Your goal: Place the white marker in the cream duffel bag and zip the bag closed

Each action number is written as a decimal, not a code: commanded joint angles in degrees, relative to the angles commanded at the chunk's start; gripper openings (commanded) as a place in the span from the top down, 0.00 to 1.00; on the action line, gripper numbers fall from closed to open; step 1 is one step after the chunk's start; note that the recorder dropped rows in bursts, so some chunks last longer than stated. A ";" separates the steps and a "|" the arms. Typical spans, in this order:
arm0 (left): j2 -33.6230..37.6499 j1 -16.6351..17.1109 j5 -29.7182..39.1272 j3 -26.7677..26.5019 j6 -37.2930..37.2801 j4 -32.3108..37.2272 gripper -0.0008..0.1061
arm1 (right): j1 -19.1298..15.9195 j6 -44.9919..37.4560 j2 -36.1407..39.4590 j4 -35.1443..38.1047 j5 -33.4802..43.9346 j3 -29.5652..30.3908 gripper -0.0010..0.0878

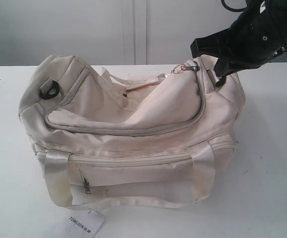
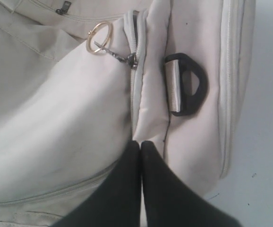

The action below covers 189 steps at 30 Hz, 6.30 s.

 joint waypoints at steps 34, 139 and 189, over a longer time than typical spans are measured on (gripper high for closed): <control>-16.62 0.00 -0.86 10.04 0.49 2.22 0.99 | 0.00 0.00 0.00 0.00 -0.24 0.00 0.99; -39.94 0.08 -32.93 50.69 0.00 9.83 0.99 | 0.00 0.00 -0.25 0.13 -1.66 0.00 0.99; -39.94 0.08 -32.93 50.69 0.00 9.83 0.99 | -7.67 6.85 -28.68 2.59 -2.94 0.00 0.99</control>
